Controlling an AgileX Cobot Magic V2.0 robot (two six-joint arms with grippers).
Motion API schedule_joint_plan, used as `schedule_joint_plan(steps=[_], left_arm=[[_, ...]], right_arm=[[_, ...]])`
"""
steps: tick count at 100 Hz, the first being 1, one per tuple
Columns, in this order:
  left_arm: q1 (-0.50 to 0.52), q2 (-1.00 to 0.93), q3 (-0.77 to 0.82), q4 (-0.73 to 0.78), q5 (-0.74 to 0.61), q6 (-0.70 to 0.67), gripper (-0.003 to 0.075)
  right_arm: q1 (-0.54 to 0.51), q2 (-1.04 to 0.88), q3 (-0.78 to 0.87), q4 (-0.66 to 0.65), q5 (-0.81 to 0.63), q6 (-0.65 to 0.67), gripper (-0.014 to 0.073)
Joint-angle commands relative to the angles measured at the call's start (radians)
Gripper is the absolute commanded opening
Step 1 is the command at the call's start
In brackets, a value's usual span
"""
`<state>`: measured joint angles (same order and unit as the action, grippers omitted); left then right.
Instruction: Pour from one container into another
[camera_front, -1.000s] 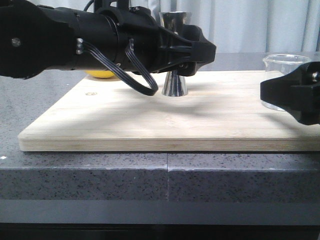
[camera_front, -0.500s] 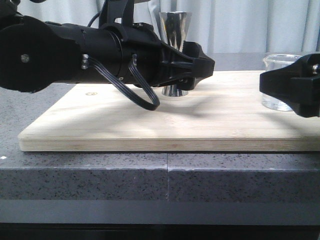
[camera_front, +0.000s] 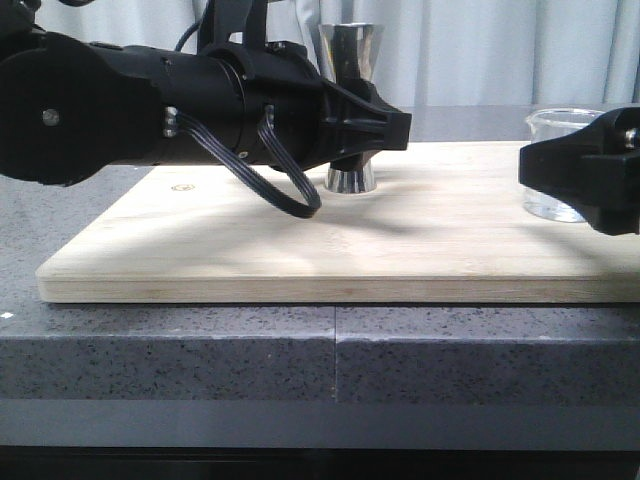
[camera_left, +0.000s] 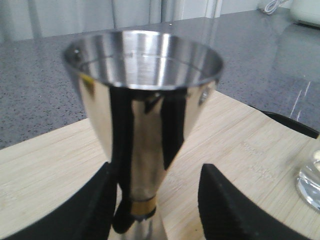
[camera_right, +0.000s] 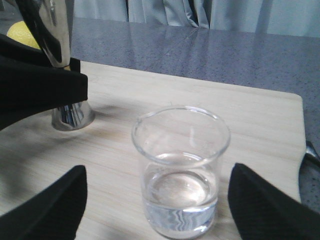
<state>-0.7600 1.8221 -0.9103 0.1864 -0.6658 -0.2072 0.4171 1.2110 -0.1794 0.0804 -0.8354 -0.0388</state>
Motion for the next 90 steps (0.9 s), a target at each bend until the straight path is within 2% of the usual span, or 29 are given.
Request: schedule_joint_plan(steps=[1, 56, 82, 90], left_arm=[[0.001, -0.046, -0.03, -0.007, -0.08, -0.006, 0.029], [0.001, -0.046, -0.03, -0.007, -0.099, -0.006, 0.0073], [0.001, -0.046, -0.03, -0.001, -0.129, -0.006, -0.0015], [0.001, -0.046, -0.03, 0.026, -0.129, -0.006, -0.0021]], right_arm=[[-0.001, -0.007, -0.028, -0.013, -0.084, -0.008, 0.0525], [-0.001, -0.007, -0.028, -0.013, -0.086, -0.008, 0.0525], [-0.001, 0.018, -0.028, -0.013, -0.11, -0.008, 0.0525], [-0.001, 0.047, -0.028, -0.013, -0.142, -0.008, 0.0525]])
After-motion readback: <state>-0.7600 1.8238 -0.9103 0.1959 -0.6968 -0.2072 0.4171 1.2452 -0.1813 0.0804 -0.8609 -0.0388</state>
